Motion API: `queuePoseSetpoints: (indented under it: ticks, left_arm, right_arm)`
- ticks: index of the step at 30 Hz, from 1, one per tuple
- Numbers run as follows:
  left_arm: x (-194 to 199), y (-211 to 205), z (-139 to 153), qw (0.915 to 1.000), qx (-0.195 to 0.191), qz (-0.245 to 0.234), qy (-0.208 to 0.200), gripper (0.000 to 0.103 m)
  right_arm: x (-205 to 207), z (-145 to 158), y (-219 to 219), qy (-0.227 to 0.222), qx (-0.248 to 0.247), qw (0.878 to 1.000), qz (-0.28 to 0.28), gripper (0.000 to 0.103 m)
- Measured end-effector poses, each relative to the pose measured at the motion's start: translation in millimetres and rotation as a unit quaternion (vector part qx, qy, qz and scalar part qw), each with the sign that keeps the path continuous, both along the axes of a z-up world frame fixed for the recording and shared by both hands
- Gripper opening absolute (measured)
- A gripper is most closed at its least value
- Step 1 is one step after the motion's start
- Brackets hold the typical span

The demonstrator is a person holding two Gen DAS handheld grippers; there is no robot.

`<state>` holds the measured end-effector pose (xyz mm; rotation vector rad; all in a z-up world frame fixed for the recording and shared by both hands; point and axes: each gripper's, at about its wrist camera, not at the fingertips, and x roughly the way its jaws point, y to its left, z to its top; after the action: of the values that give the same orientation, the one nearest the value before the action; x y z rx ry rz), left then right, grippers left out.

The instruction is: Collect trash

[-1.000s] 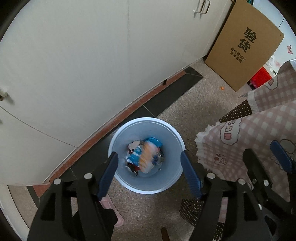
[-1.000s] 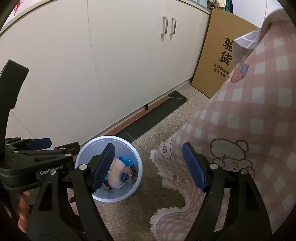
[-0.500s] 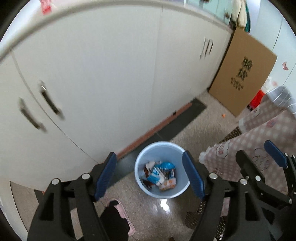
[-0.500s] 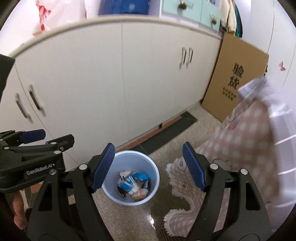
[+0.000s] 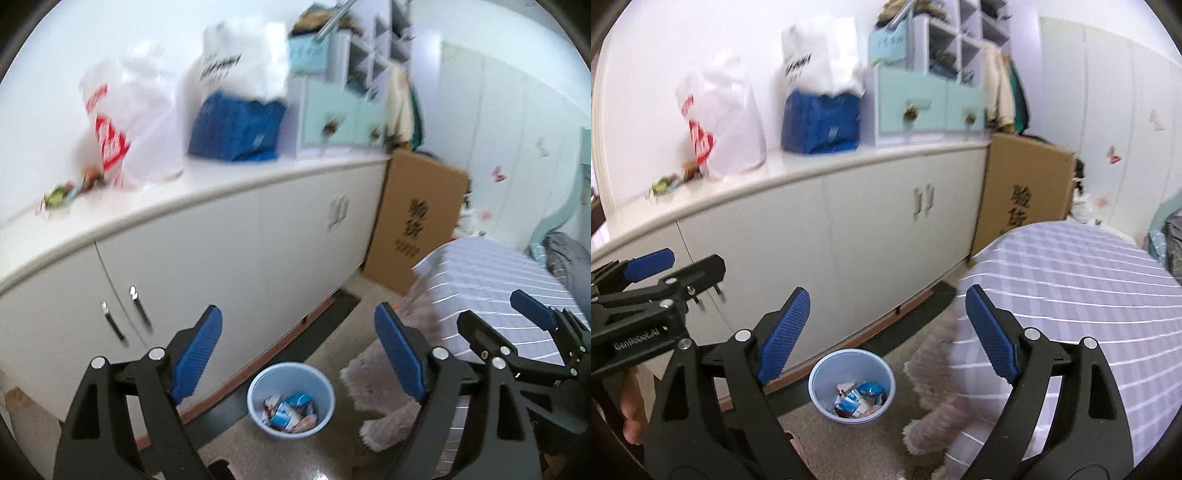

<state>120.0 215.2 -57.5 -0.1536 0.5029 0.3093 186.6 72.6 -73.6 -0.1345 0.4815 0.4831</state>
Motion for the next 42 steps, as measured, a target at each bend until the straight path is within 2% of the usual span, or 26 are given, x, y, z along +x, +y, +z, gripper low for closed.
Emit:
queuePoseSetpoints:
  ticks: [3, 9, 19, 30, 35, 42]
  left_arm:
    - [-19.8, -26.4, 20.6, 0.9996, 0.006, -0.019, -0.021, 0.086]
    - [-55.7, -81.7, 51.2, 0.9961, 0.048, -0.034, -0.065, 0.089]
    - [-106.5, -157.4, 82.2, 0.9879, 0.097, -0.069, -0.100, 0.094]
    - [-137.7, -188.1, 91.5, 0.9843, 0.076, -0.091, -0.131, 0.094]
    - [-140.8, -195.0, 90.6, 0.9830, 0.096, -0.083, -0.133, 0.094]
    - [-144.2, -200.4, 90.2, 0.9824, 0.100, -0.084, -0.134, 0.094]
  right_arm:
    - [-19.9, 21.3, -31.7, -0.014, 0.017, 1.000, -0.013, 0.087]
    - [-66.1, 54.7, -90.9, -0.055, 0.036, 0.996, -0.055, 0.093]
    - [-123.0, 77.4, -159.6, -0.077, 0.069, 0.990, -0.092, 0.096]
    - [-161.8, 78.9, -202.7, -0.106, 0.077, 0.982, -0.136, 0.096]
    - [-169.9, 78.1, -210.1, -0.112, 0.081, 0.981, -0.136, 0.096]
    - [-175.0, 77.2, -211.9, -0.119, 0.082, 0.980, -0.140, 0.096]
